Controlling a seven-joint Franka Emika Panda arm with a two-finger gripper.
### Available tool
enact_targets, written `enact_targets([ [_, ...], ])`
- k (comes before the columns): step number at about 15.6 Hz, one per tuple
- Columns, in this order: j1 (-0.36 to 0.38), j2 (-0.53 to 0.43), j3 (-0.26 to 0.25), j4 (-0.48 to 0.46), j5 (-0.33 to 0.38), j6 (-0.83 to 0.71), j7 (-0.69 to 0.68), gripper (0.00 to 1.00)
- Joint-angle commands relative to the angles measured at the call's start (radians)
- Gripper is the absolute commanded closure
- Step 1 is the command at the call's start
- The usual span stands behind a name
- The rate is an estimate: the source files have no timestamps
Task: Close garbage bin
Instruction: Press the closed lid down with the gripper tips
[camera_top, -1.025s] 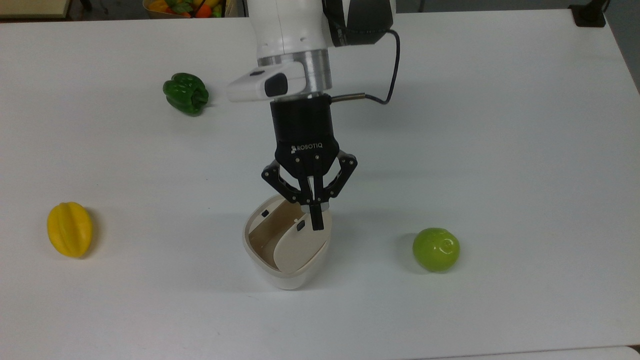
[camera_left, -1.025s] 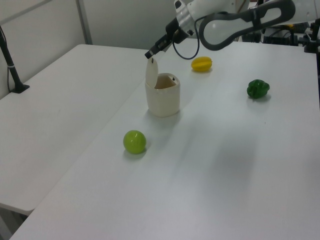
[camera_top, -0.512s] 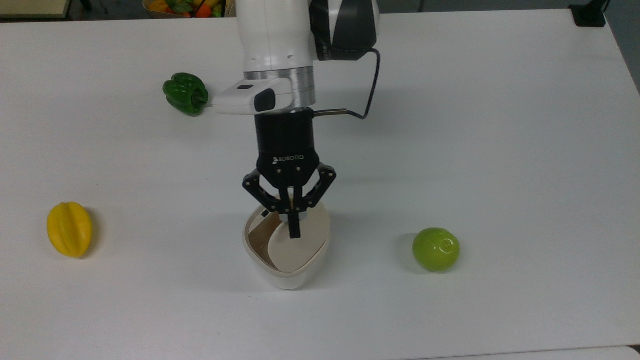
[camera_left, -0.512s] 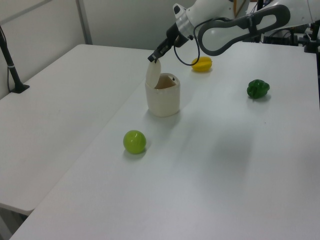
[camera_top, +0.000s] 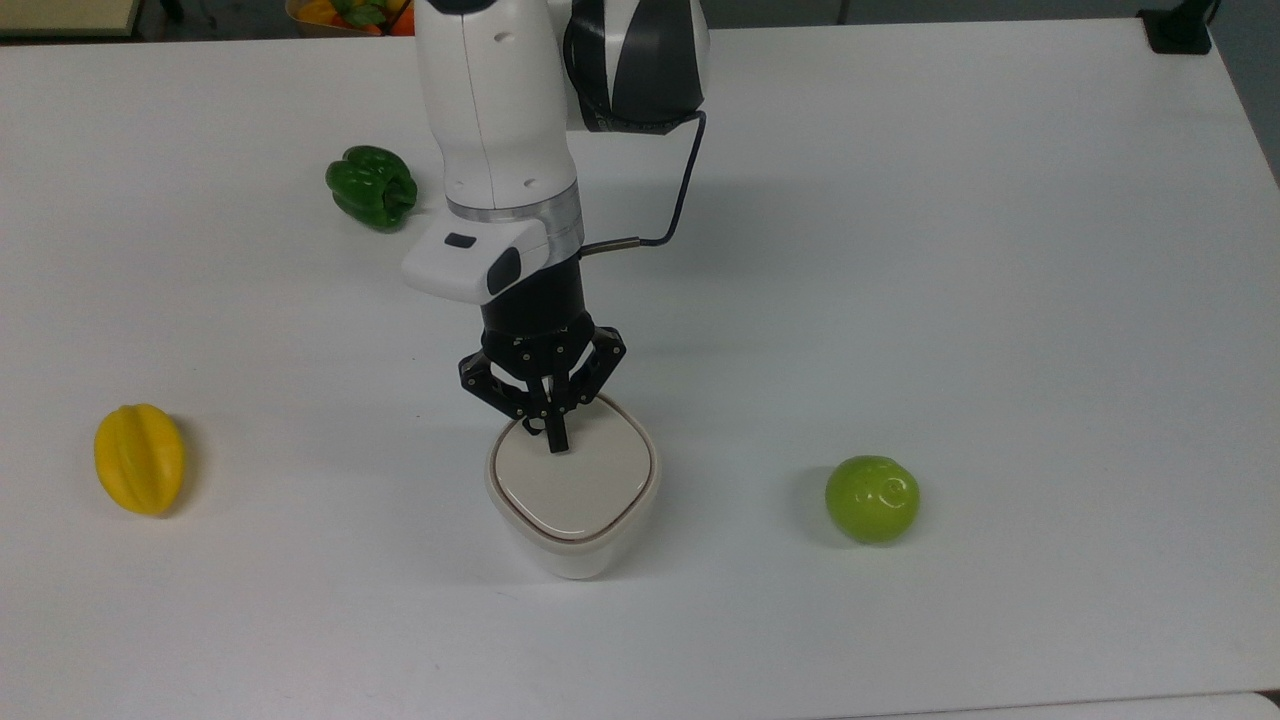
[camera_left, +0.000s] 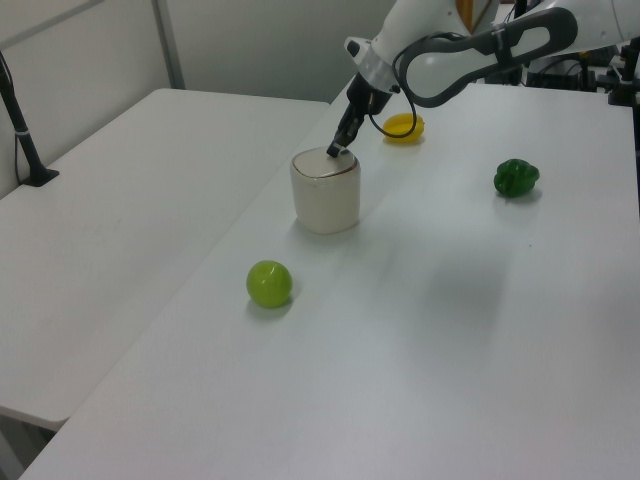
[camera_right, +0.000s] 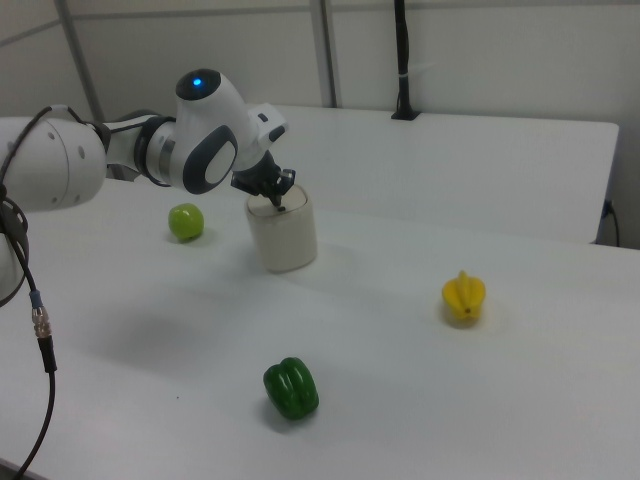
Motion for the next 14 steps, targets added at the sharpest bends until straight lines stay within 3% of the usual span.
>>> enact_targets([
  [1,-0.004,-0.019,0.0,-0.056,0.01,-0.031,-0.064,1.0],
  [8,-0.012,-0.015,0.0,-0.061,0.019,-0.03,-0.049,1.0],
  [11,-0.015,-0.08,-0.001,-0.065,0.074,-0.041,0.013,1.0],
  [14,-0.03,-0.16,-0.006,-0.071,0.065,-0.206,0.113,1.0],
])
